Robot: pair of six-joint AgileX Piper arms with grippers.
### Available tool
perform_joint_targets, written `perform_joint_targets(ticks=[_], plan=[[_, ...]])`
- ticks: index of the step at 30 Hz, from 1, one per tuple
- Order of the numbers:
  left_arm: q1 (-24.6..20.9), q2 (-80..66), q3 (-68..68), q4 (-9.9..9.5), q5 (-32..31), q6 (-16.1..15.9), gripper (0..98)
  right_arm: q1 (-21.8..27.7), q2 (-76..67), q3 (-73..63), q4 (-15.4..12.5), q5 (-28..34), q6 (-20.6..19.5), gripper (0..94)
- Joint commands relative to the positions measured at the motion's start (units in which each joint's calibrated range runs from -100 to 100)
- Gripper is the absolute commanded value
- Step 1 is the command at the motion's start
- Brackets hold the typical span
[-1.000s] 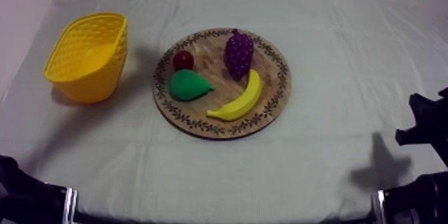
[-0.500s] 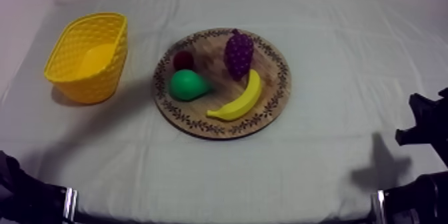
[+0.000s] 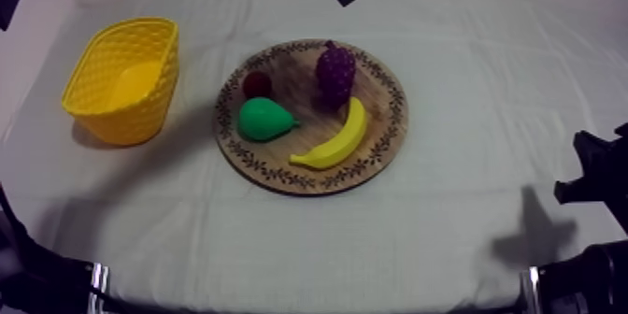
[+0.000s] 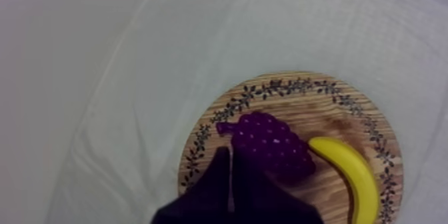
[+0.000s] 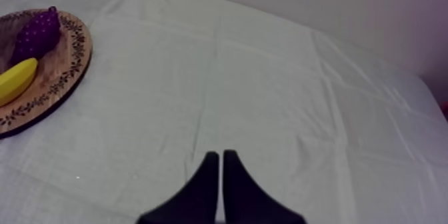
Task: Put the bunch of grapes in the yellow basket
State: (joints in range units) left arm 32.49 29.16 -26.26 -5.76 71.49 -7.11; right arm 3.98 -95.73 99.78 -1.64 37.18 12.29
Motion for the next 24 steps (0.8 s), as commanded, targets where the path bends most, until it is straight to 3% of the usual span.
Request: perform_joint_targets(ticks=[1, 5, 11, 24], plan=[[-0.08, -0.18, 0.52, -0.09, 0.19, 0.66, 0.0, 0.0, -0.02, -0.01, 0.0, 0.0, -0.01, 0.5], [0.02, -0.72, 1.93, -0.74, 0.81, 4.29, 0.0, 0.0, -0.02, -0.01, 0.0, 0.0, -0.01, 0.5], [1.03, -1.2, 4.6, -1.62, 1.6, 17.11, 0.0, 0.0, -0.02, -0.01, 0.0, 0.0, -0.01, 0.5], [1.6, -0.83, 1.59, 2.09, 17.43, 35.18, 0.0, 0.0, -0.02, -0.01, 0.0, 0.0, -0.01, 0.5]])
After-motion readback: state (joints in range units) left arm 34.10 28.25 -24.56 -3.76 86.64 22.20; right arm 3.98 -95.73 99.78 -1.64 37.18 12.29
